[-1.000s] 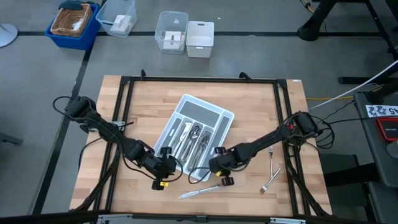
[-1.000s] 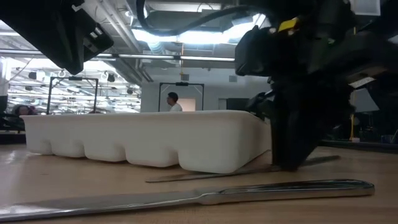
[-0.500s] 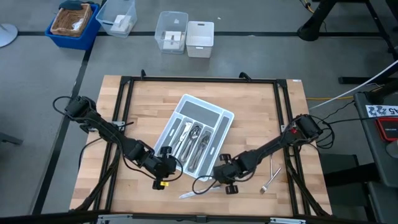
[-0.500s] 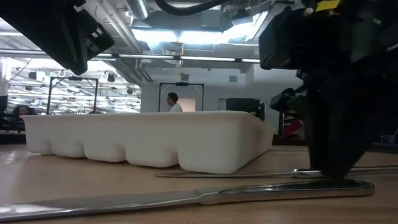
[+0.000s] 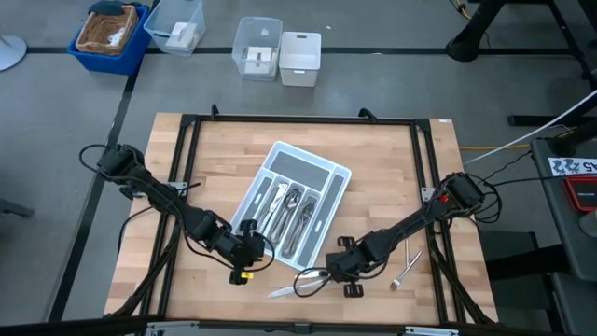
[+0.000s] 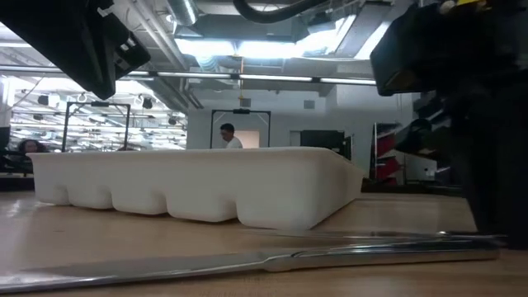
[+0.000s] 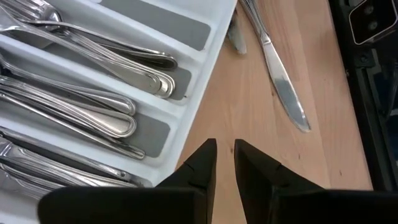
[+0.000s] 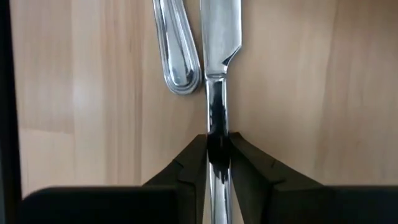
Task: Sort silverware
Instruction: Put the silver knife into the white cutlery tray
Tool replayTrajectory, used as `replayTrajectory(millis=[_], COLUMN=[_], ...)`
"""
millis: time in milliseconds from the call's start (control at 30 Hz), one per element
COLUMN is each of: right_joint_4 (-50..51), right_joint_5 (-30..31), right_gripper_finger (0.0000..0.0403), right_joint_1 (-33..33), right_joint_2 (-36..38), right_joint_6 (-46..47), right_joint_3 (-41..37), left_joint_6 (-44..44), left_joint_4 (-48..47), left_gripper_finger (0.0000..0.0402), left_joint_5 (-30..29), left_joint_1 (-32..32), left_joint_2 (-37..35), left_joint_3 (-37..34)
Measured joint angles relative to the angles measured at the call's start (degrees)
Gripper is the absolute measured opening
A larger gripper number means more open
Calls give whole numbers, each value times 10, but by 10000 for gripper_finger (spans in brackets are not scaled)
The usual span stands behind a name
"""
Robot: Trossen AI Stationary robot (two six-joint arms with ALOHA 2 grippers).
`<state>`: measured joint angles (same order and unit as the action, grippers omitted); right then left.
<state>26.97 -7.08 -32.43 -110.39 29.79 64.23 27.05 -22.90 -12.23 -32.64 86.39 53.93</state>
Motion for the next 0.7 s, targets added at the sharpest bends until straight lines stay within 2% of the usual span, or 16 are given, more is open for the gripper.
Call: replayTrajectory(millis=[433,700], right_joint_4=[-4,49], right_joint_5=[9,26], right_gripper_finger=[72,72], right_joint_1=[-3,-3], right_joint_2=[0,-4], right_joint_6=[22,21], right_joint_3=[1,50], left_joint_6=[0,-3], left_joint_4=[0,0], left_gripper_finger=[46,46], left_joint_5=[0,0], left_joint_1=[0,0], left_joint_2=[0,0], left_joint_3=[0,0])
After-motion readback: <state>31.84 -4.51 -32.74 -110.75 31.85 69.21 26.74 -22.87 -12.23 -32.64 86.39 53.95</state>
